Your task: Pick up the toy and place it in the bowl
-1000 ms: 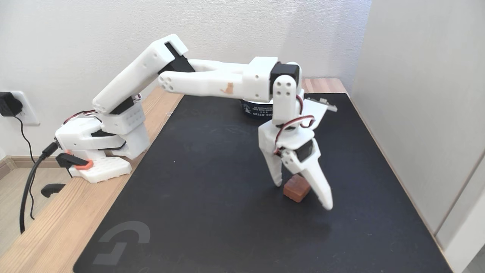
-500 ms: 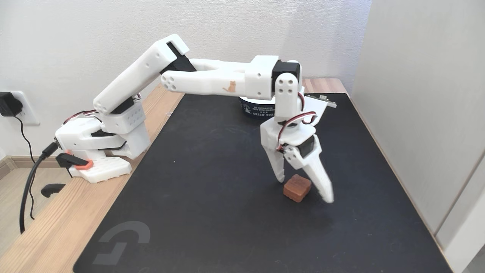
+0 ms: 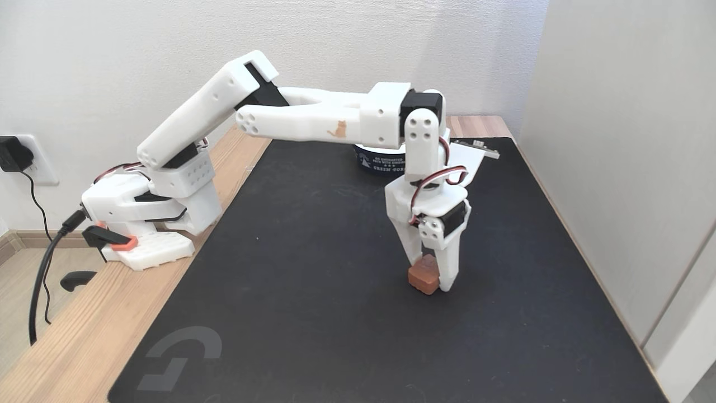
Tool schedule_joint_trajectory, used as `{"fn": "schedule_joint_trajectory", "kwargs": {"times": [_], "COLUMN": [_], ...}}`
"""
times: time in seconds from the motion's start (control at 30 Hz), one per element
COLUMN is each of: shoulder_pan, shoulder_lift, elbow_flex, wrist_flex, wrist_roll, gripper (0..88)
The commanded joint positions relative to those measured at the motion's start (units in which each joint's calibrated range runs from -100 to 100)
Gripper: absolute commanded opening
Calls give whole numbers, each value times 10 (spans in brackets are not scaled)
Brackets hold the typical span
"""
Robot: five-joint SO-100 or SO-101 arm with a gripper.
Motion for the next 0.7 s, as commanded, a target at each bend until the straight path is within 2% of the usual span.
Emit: {"fn": "schedule_joint_trajectory", "kwargs": {"times": [0.0, 0.23, 0.47, 0.57, 0.67], "shoulder_pan": [-17, -96, -247, -299, -363], "shoulder_lift": [-32, -172, -294, -322, -362], "elbow_flex": [-27, -33, -32, -26, 52], "wrist_flex": [-23, -57, -108, -116, -174], "wrist_roll": [-1, -1, -3, -21, -42], "gripper": [25, 25, 25, 25, 25]}}
